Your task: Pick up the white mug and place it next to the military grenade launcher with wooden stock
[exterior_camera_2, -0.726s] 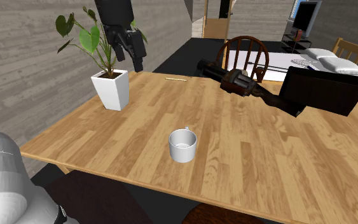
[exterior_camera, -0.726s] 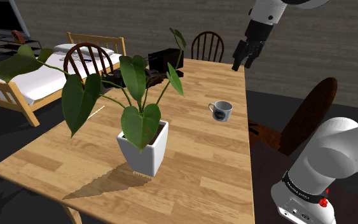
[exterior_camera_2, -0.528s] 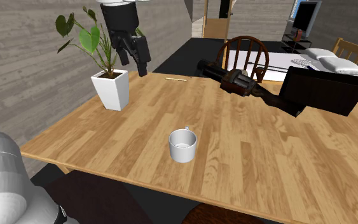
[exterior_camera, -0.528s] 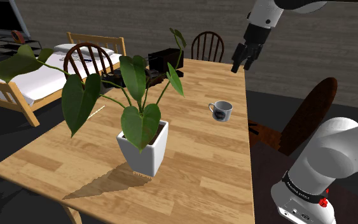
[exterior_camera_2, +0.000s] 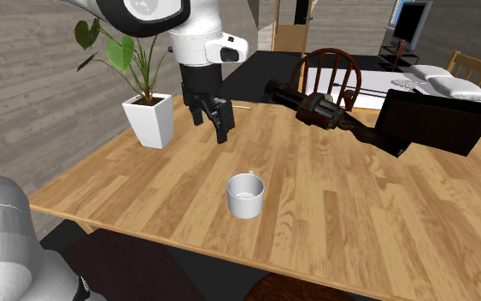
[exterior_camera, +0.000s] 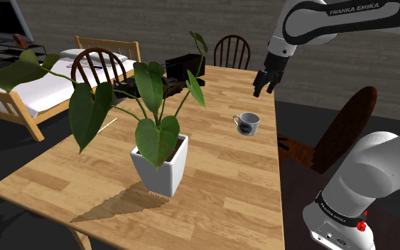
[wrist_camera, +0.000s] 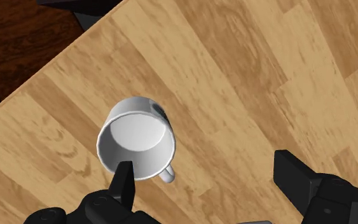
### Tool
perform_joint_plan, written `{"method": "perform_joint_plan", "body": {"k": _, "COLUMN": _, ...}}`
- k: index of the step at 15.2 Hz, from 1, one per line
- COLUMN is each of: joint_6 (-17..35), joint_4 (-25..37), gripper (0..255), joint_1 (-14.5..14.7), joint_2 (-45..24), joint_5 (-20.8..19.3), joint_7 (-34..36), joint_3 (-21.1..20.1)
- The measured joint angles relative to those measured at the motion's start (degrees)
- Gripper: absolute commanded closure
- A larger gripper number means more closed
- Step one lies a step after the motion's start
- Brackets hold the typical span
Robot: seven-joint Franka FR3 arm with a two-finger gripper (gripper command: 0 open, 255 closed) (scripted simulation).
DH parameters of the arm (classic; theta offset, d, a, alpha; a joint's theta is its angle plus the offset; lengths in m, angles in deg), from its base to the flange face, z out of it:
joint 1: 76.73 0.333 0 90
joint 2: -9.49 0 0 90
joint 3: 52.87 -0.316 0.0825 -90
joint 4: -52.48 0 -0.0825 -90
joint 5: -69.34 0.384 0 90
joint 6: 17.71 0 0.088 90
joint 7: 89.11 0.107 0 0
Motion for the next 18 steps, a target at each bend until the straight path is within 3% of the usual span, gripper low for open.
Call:
{"method": "perform_joint_plan", "body": {"k": 14, "joint_6": 19.69, "joint_4": -1.17, "gripper": 0, "joint_1": -3.27, "joint_2": -22.42, "joint_5": -0.73, "joint_7": -6.93, "joint_3": 7.26}}
{"method": "perform_joint_plan", "body": {"k": 18, "joint_6": 22.62, "joint_4": -1.47, "gripper": 0, "joint_1": -3.31, "joint_2": -25.35, "joint_5": -0.14, "joint_7": -7.61, "joint_3": 7.71}}
